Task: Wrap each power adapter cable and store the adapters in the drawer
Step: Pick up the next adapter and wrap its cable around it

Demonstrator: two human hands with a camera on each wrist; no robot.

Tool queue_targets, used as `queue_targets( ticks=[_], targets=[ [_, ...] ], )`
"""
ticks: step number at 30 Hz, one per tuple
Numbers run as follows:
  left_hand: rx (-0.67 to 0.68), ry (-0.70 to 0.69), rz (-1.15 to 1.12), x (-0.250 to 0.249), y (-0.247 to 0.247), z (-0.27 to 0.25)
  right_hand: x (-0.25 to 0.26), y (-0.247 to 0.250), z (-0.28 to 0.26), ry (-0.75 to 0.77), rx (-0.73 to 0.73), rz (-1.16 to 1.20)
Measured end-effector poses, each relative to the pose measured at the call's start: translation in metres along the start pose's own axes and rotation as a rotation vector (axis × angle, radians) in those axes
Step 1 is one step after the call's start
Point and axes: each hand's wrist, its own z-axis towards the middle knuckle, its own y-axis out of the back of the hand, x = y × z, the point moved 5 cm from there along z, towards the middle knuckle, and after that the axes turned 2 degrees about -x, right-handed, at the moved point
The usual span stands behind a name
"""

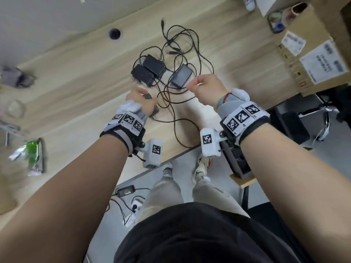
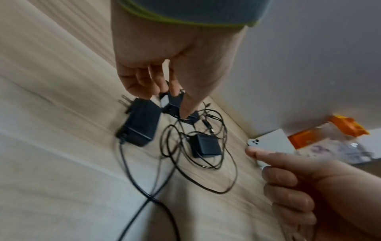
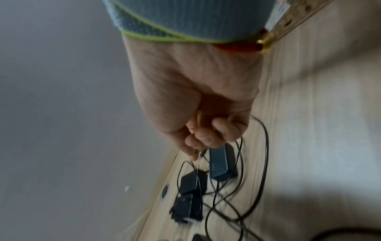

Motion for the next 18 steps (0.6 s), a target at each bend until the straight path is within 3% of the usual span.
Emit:
queue_targets(
  ticks=[4,8,14,18],
  targets=[
    [0.046,0.086,0.184,0.033,0.011,0.024,0.016,-0.049,0.004,-0.038,0.113,-0.026],
    [0.130,0.047,0.191,0.045,-0.005,0.038,0.013,-0.075,0.006,-0.102,0.175,-0.033],
    [0.216,0.031,0.428,0.034,-0.014,0.039,0.005,-0.084,0.007,-0.164,0.182,-0.019],
    [0.259,0.057,0.419,0.030,-0.008,0.036,0.008,-0.078,0.004,-0.151,0.181,-0.038]
  ],
)
